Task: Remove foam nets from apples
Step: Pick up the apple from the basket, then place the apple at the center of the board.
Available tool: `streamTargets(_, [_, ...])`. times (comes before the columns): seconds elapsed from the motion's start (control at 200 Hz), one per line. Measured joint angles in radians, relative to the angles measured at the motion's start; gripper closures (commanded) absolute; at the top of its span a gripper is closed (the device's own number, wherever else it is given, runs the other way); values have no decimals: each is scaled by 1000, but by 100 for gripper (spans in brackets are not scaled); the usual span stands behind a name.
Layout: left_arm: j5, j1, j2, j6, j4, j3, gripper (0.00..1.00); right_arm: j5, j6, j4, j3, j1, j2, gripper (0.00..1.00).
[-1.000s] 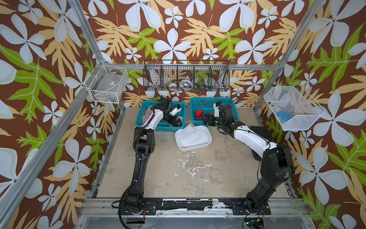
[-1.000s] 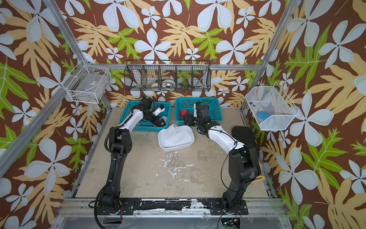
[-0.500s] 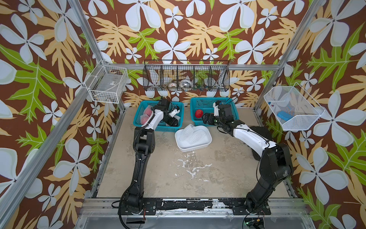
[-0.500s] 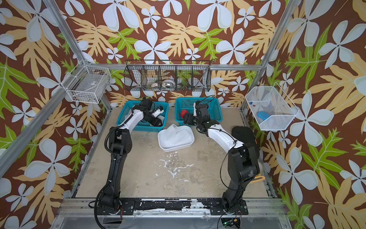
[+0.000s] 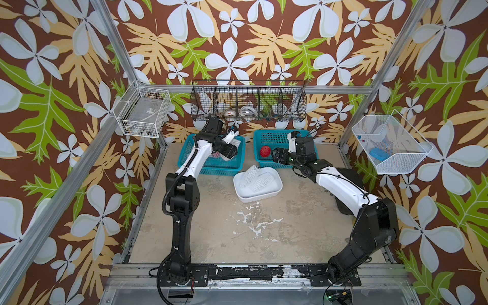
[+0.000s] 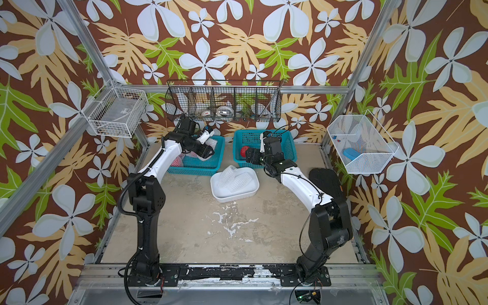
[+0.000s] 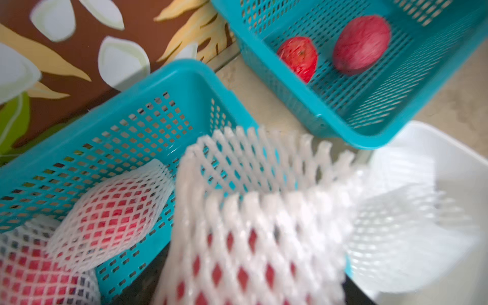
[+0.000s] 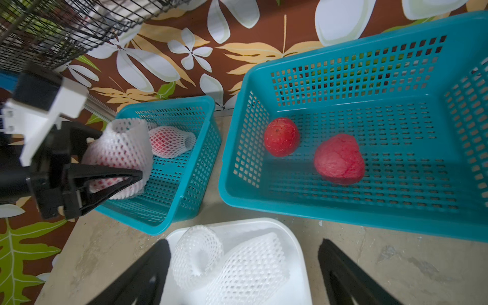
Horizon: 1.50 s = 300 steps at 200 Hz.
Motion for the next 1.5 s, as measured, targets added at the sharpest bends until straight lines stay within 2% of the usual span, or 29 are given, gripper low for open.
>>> streamTargets(0.165, [30,-59,-304,-114,239,-352,27,-19,18,20,-63,0,-72,10])
streamTargets(0.375, [106,-180,-724,-346,772,-1027,26,2,18,34,-212,4,-233,10])
streamTargets(0.505, [107,-325,-916,-440,1041,-1373,23,39,8,26,-327,6,-344,9])
streamTargets(0.636, [77,-523,-1010,-461,1214,-1589,23,65,-8,33,-430,6,-407,9])
streamTargets(0.716, [40,-616,-1000,-456,1290,-1667,23,80,-9,52,-489,6,-415,9])
streamTargets(0.776, [24,-644,-963,-447,1358,-1707,23,80,-9,59,-523,6,-410,10])
streamTargets(0.876, [-2,-652,-853,-435,1482,-1748,23,82,-8,74,-546,6,-385,11])
streamTargets(1.266, [-28,-656,-473,-410,1867,-1740,20,80,-35,117,-606,26,-402,10])
streamTargets(1.501, [-70,-656,-335,-381,2006,-1720,18,77,-39,118,-641,28,-414,9])
